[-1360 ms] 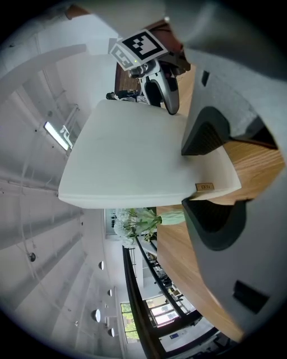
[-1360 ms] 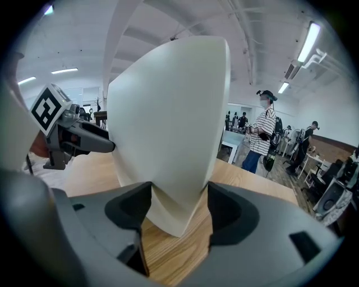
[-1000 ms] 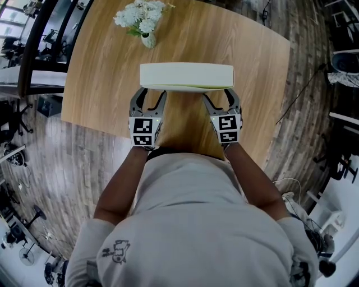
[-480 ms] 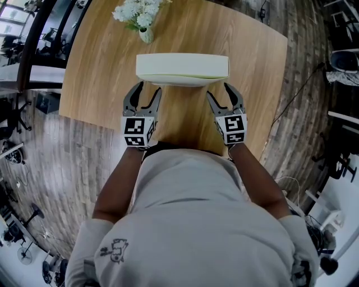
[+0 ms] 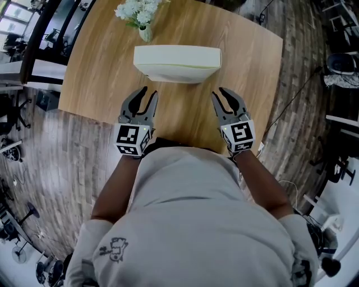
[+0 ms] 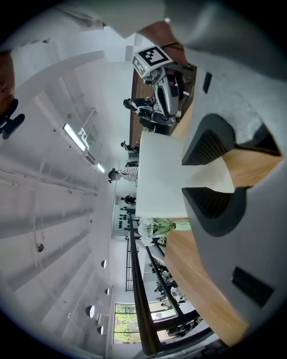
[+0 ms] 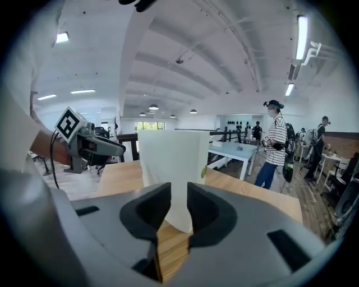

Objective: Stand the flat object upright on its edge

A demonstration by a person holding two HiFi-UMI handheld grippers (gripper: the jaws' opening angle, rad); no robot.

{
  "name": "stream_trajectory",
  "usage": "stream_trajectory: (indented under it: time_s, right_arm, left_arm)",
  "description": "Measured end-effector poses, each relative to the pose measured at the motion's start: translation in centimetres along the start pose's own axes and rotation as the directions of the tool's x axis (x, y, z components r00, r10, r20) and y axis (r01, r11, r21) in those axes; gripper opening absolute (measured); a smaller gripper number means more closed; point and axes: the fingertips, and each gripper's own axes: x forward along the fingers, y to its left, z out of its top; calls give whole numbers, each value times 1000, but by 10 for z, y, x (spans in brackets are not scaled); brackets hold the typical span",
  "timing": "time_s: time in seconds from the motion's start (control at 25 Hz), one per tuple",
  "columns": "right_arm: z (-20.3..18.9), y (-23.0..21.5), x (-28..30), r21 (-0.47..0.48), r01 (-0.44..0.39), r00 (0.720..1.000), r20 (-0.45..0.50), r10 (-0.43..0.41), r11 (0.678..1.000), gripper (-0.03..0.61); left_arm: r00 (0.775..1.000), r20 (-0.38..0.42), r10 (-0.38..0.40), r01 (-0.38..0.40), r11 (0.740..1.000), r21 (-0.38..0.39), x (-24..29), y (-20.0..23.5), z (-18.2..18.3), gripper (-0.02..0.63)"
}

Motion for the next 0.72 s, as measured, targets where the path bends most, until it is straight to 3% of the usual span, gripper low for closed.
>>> stream_trajectory:
  time_s: [0.24,0.4,0.72]
  right_arm:
    - [17,14,-31,6,-77,996,50,76,997,6]
    - [20,21,-49,-8,-122,991,63,122,993,6]
    - [30,28,-79,-39,-198,976,80,201,979,5]
  left_arm:
    - [1000,14,13,-13,1000,17,-19,-23,8,63]
    - [1000,25,9,-10,1000,29,-34,-39,11,11]
    - [997,71,-19,17,999,37,-57,-70,30,6]
